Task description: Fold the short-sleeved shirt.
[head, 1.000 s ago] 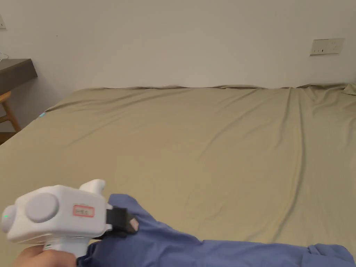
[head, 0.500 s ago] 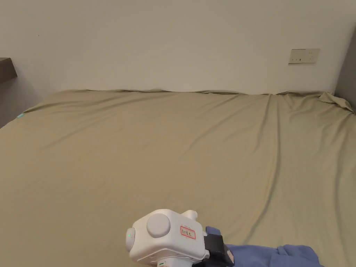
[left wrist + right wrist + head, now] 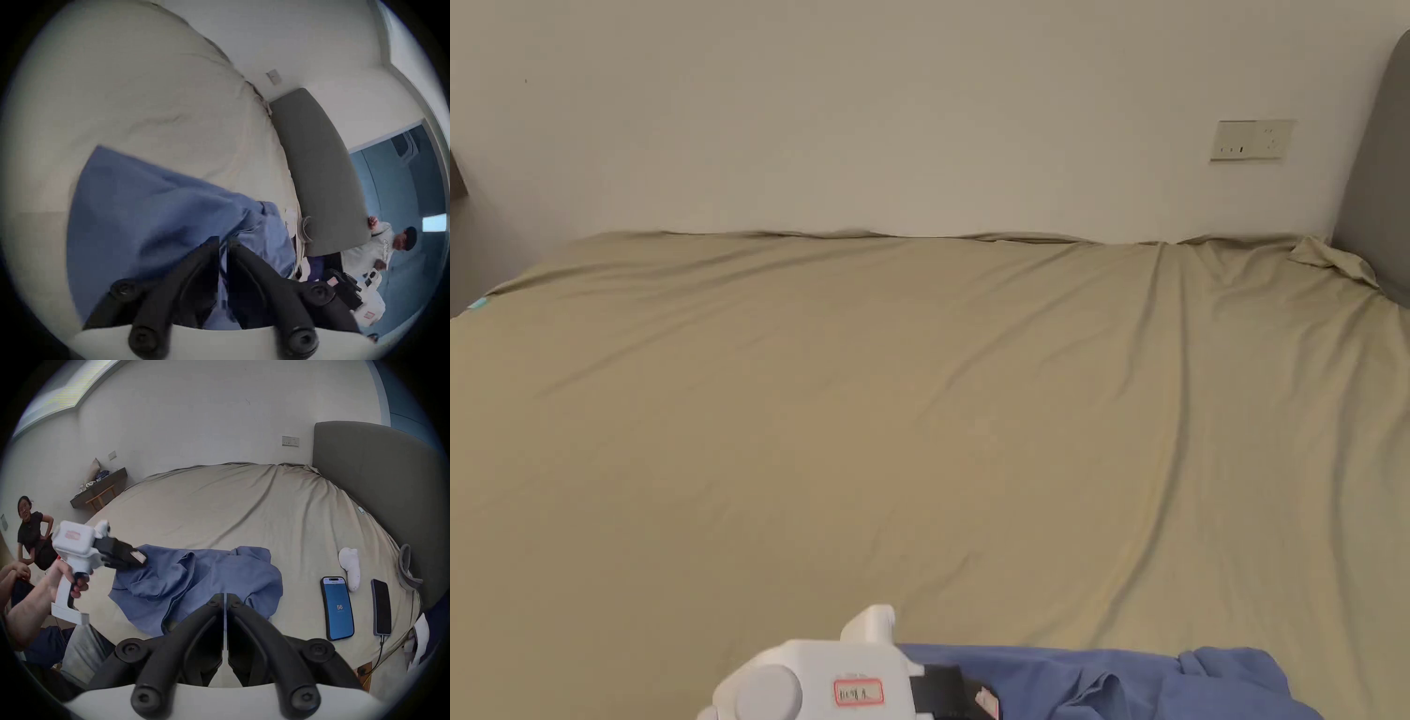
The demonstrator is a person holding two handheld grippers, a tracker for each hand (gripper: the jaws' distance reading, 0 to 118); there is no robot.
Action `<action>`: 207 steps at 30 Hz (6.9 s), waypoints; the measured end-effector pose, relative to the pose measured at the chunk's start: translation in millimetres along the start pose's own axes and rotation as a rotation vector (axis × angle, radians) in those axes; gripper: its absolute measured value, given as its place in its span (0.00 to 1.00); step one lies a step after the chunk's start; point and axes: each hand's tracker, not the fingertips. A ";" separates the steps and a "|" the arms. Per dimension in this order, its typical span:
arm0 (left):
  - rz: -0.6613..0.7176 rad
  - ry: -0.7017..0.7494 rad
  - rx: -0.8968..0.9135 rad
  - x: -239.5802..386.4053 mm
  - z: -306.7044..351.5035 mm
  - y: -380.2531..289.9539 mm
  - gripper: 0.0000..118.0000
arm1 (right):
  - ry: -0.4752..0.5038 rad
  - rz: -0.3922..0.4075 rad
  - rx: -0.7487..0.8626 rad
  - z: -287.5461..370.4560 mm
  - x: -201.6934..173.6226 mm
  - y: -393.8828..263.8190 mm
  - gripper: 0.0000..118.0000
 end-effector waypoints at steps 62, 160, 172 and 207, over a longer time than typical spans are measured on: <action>0.192 0.278 0.383 -91.4 301.4 31.9 0.06 | 0.087 0.115 -0.036 -25.8 -52.0 18.4 0.04; 0.166 -0.174 -0.003 -144.7 82.8 18.7 0.22 | 0.873 -0.370 -0.359 -264.7 -97.0 -0.7 0.03; 0.052 0.127 0.031 -191.9 287.7 129.6 0.21 | 0.816 -0.261 -0.212 -187.2 -84.1 21.8 0.03; -0.456 0.411 0.562 19.9 251.8 32.9 0.00 | 0.247 -0.024 -0.066 -98.6 -80.4 84.2 0.03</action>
